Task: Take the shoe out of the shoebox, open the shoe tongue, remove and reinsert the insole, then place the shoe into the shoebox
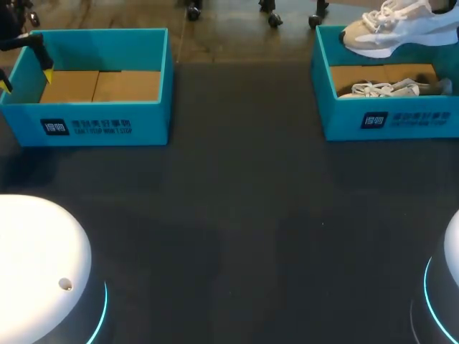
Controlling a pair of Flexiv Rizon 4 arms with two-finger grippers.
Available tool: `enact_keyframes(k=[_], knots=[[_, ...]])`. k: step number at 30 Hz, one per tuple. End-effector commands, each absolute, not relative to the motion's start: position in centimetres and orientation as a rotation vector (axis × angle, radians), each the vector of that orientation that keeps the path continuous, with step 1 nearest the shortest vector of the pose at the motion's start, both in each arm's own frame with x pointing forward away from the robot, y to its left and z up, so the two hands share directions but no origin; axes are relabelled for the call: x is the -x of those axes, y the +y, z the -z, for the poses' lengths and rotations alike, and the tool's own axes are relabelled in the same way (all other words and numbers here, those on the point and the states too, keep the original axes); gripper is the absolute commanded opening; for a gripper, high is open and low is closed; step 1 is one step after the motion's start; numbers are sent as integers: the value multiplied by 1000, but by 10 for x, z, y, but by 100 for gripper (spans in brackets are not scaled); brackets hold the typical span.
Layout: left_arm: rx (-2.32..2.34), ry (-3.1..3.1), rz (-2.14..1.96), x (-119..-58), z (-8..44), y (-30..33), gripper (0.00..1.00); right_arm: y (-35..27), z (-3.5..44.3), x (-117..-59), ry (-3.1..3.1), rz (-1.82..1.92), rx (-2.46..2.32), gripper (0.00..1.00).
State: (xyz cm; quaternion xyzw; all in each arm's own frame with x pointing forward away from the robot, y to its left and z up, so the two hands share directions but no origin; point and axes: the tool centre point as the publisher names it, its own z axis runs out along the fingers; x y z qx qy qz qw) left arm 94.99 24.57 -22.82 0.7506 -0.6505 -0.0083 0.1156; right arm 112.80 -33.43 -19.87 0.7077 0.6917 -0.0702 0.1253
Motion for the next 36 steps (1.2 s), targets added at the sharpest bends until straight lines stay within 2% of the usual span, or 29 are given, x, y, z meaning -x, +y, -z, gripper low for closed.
enact_keyframes(k=[1, 36], knots=[[-2201, -1907, 22, -949, 228, 245, 100, -334, 206, -1126, 1958, 185, -2117, 0], [-2201, -1907, 22, -949, 228, 245, 100, -328, 271, -1152, 1969, 156, -2164, 0]])
